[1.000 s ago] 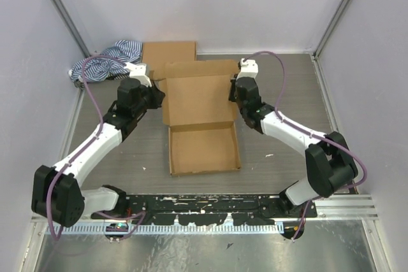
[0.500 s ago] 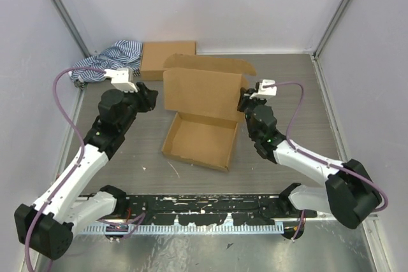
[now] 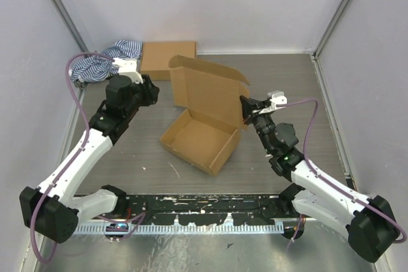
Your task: Fold the paper box
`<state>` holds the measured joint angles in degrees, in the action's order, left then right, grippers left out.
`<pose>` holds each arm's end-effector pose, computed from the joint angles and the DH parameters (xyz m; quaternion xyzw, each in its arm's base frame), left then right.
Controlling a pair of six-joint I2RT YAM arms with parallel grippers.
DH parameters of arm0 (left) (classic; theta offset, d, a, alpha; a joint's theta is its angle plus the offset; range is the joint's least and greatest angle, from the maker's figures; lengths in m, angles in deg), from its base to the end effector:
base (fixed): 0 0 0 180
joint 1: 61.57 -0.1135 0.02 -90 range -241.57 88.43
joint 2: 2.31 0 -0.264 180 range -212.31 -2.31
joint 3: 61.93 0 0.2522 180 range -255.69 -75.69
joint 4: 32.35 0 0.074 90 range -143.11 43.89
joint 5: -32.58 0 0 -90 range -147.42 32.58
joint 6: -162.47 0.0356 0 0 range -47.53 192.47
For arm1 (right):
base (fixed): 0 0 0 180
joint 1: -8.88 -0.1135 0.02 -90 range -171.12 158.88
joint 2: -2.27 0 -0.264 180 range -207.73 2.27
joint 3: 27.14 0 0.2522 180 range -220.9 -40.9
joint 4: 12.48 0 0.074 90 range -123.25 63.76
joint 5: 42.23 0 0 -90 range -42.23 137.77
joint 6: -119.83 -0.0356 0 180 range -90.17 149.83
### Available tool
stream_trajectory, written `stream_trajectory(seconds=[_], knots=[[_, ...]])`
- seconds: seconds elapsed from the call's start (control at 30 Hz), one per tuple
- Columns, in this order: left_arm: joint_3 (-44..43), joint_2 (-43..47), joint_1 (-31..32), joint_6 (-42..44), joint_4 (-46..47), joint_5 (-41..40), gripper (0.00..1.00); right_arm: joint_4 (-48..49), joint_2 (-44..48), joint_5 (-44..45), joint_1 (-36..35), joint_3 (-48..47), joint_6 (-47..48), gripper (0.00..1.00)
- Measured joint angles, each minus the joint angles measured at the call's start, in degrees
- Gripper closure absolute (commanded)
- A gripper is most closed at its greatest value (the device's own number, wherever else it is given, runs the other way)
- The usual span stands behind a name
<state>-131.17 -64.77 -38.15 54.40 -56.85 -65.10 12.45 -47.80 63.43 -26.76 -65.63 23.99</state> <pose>0.2336 -0.0960 0.3441 -0.0018 0.8067 -0.1579 0.5694 0.1706 0.1105 0.2903 -0.0547 0.6212 0.1962 0.7567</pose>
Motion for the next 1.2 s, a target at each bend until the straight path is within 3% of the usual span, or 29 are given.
stream_trajectory(seconds=[0.2,0.47,0.6,0.77,0.93,1.2], knots=[[-3.34,-7.08,0.00,3.17,2.45,1.33,0.37,-3.67,4.33,-4.11,-0.26,0.59,0.09,0.99],[-6.91,-23.80,-0.81,12.72,11.67,6.45,0.34,-7.13,7.10,-6.45,-0.28,1.01,-0.11,0.99],[-6.91,-27.30,-4.02,13.29,15.61,14.38,0.31,-8.48,7.06,-7.21,-0.31,1.01,-0.11,0.99],[-6.21,-27.91,-11.28,7.63,27.69,29.35,0.34,-10.16,6.60,-7.87,-0.31,0.85,-0.11,0.99],[-6.05,-32.06,-16.31,-3.65,43.39,44.33,0.43,-11.02,5.70,-8.33,-0.31,0.46,-0.13,0.99],[-9.70,-39.10,-16.63,-9.49,40.92,58.49,0.45,-12.55,5.29,-8.31,-0.31,-0.57,-0.20,0.99]])
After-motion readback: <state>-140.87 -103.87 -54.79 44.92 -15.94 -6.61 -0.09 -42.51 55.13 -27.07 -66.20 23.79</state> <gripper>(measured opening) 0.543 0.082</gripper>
